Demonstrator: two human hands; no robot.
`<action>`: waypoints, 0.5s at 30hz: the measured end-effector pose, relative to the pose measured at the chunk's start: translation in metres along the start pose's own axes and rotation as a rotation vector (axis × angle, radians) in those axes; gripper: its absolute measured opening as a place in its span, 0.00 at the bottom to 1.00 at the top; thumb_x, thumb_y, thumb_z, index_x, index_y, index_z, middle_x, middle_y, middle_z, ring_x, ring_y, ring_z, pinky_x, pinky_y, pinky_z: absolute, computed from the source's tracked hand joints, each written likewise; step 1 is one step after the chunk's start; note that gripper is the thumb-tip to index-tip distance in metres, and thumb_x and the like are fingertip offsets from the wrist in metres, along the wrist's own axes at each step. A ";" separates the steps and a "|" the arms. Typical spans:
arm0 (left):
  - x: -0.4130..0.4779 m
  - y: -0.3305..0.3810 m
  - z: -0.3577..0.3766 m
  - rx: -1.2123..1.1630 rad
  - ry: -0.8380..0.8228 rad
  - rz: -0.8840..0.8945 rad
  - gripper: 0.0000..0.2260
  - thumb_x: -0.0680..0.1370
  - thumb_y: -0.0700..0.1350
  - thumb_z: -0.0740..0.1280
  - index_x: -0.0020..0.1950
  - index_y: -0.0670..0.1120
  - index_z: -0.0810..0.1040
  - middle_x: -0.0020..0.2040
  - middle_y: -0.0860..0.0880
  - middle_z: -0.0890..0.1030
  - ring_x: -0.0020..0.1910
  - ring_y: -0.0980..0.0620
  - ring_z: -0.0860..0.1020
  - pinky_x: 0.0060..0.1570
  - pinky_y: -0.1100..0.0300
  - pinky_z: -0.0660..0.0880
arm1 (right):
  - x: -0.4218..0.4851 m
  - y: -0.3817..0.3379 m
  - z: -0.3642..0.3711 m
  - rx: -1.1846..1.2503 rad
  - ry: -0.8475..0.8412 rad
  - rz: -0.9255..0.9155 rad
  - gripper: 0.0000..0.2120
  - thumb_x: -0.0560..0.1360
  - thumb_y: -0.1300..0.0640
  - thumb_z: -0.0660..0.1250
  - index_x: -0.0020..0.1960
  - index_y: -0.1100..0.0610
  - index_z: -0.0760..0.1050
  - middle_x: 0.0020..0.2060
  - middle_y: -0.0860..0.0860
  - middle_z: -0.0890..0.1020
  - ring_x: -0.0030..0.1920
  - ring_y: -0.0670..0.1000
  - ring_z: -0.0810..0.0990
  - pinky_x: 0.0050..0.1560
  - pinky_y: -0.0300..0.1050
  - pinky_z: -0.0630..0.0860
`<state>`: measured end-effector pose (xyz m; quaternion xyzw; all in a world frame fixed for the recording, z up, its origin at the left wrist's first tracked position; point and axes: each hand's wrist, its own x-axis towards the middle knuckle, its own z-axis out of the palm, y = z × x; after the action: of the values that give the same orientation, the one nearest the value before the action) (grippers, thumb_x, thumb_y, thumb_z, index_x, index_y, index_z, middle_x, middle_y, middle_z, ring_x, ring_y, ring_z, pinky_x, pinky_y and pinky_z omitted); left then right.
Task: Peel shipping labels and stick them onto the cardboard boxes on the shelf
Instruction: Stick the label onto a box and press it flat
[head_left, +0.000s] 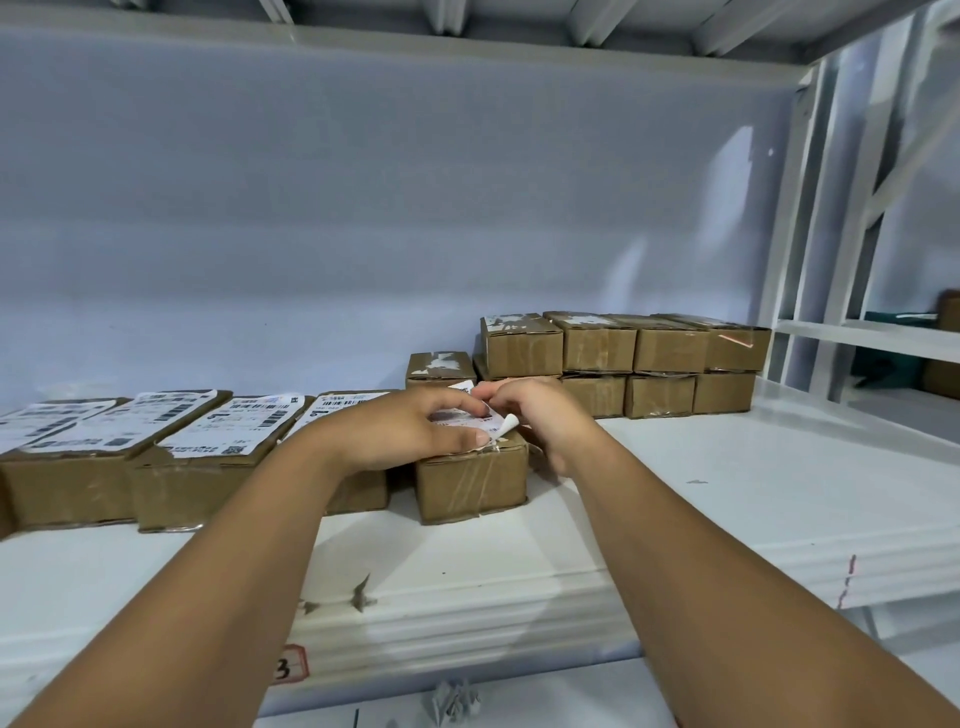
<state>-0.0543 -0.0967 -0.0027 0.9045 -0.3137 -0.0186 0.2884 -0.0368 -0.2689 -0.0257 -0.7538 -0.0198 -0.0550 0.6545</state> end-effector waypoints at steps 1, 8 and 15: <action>0.001 0.000 0.001 0.005 0.000 -0.008 0.14 0.74 0.59 0.67 0.59 0.65 0.74 0.66 0.62 0.70 0.65 0.60 0.68 0.66 0.60 0.64 | 0.001 0.001 0.001 -0.002 -0.007 -0.008 0.16 0.66 0.64 0.62 0.47 0.55 0.84 0.48 0.53 0.85 0.53 0.55 0.81 0.55 0.48 0.76; 0.003 0.002 0.004 0.075 0.001 -0.041 0.13 0.67 0.65 0.60 0.50 0.68 0.71 0.63 0.59 0.73 0.62 0.56 0.70 0.65 0.54 0.66 | 0.002 0.003 0.007 0.040 -0.078 -0.046 0.16 0.75 0.67 0.57 0.58 0.61 0.79 0.55 0.58 0.82 0.53 0.53 0.80 0.56 0.44 0.75; 0.003 0.003 0.006 0.114 -0.025 0.003 0.16 0.72 0.67 0.61 0.57 0.64 0.70 0.62 0.70 0.69 0.63 0.60 0.68 0.63 0.60 0.65 | 0.002 0.001 0.007 0.048 -0.128 0.011 0.18 0.79 0.65 0.54 0.63 0.56 0.76 0.57 0.56 0.80 0.51 0.50 0.79 0.49 0.37 0.75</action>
<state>-0.0547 -0.1031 -0.0054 0.9187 -0.3193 -0.0115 0.2323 -0.0340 -0.2624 -0.0278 -0.7398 -0.0589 -0.0027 0.6702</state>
